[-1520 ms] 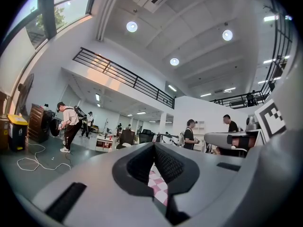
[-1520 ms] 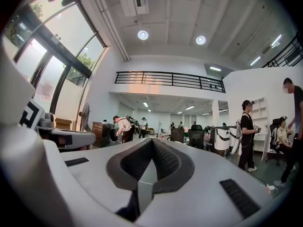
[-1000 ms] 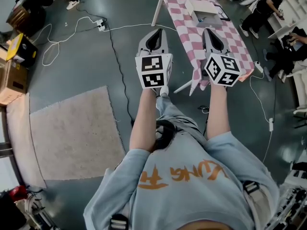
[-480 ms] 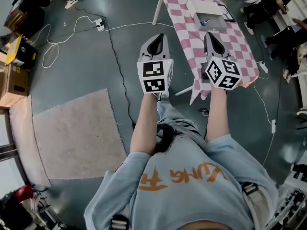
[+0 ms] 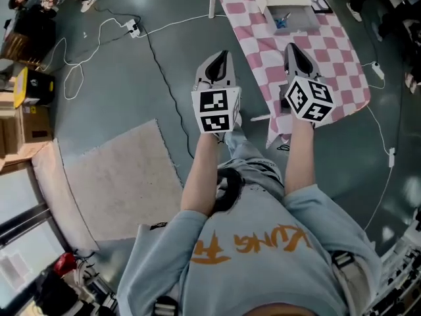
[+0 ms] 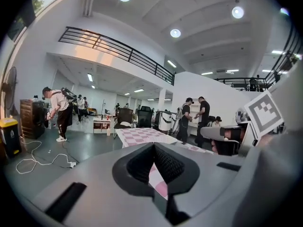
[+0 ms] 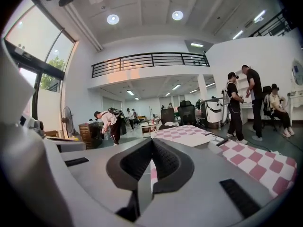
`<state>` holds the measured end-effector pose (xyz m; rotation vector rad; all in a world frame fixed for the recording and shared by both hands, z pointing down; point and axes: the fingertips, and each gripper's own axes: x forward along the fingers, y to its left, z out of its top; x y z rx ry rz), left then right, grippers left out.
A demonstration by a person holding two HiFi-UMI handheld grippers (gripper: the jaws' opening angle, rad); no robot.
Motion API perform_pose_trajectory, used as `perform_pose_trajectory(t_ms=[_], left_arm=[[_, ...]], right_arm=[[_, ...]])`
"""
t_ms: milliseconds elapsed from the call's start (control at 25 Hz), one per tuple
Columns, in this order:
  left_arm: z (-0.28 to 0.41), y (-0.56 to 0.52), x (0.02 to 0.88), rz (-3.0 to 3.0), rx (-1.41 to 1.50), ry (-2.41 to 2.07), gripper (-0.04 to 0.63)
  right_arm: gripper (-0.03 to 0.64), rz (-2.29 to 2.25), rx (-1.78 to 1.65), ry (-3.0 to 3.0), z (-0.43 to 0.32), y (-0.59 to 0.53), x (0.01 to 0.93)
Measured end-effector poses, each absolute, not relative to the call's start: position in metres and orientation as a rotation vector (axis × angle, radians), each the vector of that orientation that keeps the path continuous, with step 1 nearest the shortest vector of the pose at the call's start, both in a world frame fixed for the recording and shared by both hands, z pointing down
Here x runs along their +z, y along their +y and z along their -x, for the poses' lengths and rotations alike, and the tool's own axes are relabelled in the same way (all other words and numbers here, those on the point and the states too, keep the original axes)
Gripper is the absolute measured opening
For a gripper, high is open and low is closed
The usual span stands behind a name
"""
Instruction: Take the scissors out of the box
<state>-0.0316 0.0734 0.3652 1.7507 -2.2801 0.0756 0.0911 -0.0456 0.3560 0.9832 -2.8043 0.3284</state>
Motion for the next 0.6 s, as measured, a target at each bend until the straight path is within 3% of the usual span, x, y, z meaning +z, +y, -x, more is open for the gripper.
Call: perform_pose_trajectory(t_ms=[600], left_arm=[[0.039, -0.091, 0.362, -1.901, 0.316, -2.150, 0.017]], right_arm=[[-0.003, -1.255, 0.599, -2.777, -0.101, -0.215, 0.370]])
